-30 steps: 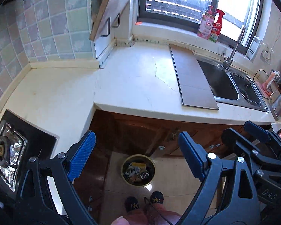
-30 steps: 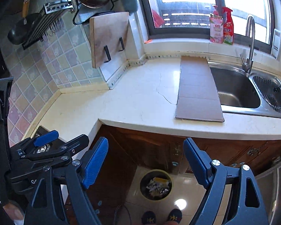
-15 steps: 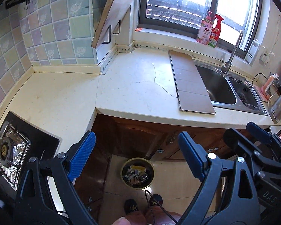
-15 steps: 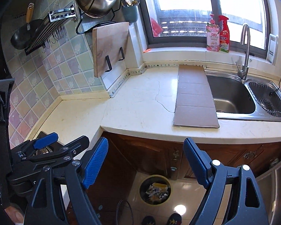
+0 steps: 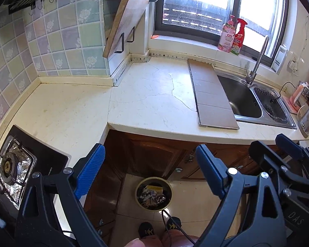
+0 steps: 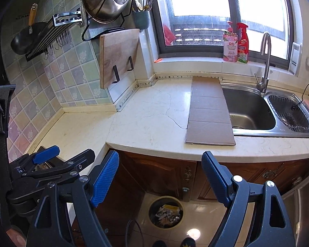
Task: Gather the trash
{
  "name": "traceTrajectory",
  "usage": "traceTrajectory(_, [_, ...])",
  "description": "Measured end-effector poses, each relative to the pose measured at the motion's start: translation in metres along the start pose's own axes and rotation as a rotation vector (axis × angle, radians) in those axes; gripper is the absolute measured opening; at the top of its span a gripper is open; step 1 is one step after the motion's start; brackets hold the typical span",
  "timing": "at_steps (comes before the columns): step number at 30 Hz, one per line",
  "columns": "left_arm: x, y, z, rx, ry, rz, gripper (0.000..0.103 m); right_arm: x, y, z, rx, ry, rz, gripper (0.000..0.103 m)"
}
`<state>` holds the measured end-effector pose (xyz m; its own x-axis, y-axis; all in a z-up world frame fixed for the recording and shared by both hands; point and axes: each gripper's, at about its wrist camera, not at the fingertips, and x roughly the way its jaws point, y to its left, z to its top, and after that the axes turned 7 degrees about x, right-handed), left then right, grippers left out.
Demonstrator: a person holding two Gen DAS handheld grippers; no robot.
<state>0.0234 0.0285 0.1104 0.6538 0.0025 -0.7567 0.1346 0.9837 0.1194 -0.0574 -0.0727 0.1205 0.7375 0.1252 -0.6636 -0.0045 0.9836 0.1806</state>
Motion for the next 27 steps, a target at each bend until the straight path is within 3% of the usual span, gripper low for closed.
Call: traceTrajectory(27, [0.018,-0.005,0.014,0.019,0.008,0.002,0.086,0.018,-0.003,0.011,0.012,-0.007,-0.021,0.084])
